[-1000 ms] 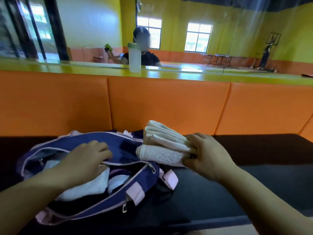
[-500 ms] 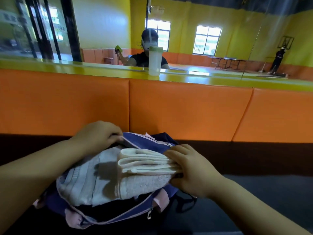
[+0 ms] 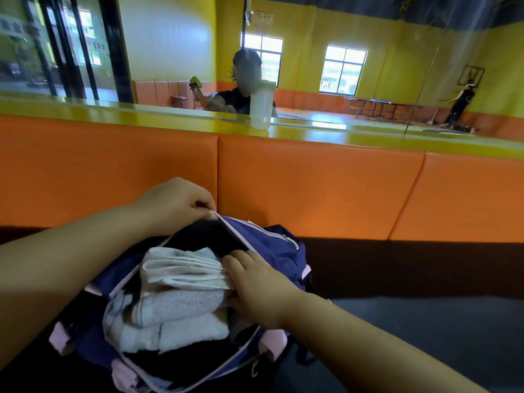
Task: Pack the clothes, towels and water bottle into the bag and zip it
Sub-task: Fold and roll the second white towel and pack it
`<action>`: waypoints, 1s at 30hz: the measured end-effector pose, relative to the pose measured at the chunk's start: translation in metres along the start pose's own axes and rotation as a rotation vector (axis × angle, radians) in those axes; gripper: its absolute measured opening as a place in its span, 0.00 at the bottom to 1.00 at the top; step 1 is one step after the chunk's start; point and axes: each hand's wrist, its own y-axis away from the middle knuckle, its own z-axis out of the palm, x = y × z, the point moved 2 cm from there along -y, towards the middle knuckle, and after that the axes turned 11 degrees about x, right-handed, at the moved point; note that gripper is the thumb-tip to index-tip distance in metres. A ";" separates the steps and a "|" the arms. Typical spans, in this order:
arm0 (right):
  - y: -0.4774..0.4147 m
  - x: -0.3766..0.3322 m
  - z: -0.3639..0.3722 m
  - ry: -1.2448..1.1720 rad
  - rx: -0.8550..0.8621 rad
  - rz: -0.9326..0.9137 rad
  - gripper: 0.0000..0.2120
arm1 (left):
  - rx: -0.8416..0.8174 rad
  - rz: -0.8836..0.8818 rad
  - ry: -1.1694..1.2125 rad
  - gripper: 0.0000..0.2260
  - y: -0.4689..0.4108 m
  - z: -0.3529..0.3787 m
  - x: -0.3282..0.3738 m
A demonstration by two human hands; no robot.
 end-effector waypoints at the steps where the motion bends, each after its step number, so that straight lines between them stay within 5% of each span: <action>1: 0.001 0.002 0.002 0.026 -0.006 0.001 0.27 | 0.002 0.003 0.002 0.04 0.001 -0.001 0.000; 11: 0.024 0.029 -0.028 0.315 -0.050 0.083 0.21 | 0.008 0.193 -0.180 0.08 0.014 0.012 0.015; 19: 0.036 0.042 -0.019 0.446 -0.146 0.230 0.30 | 0.026 0.221 -0.163 0.10 0.023 0.028 0.029; 24: 0.050 0.043 -0.018 0.388 0.136 0.031 0.36 | 0.068 0.168 -0.103 0.09 0.025 0.026 0.025; 30: 0.061 0.032 -0.019 0.459 0.487 -0.158 0.08 | 0.074 0.156 -0.092 0.09 0.028 0.027 0.029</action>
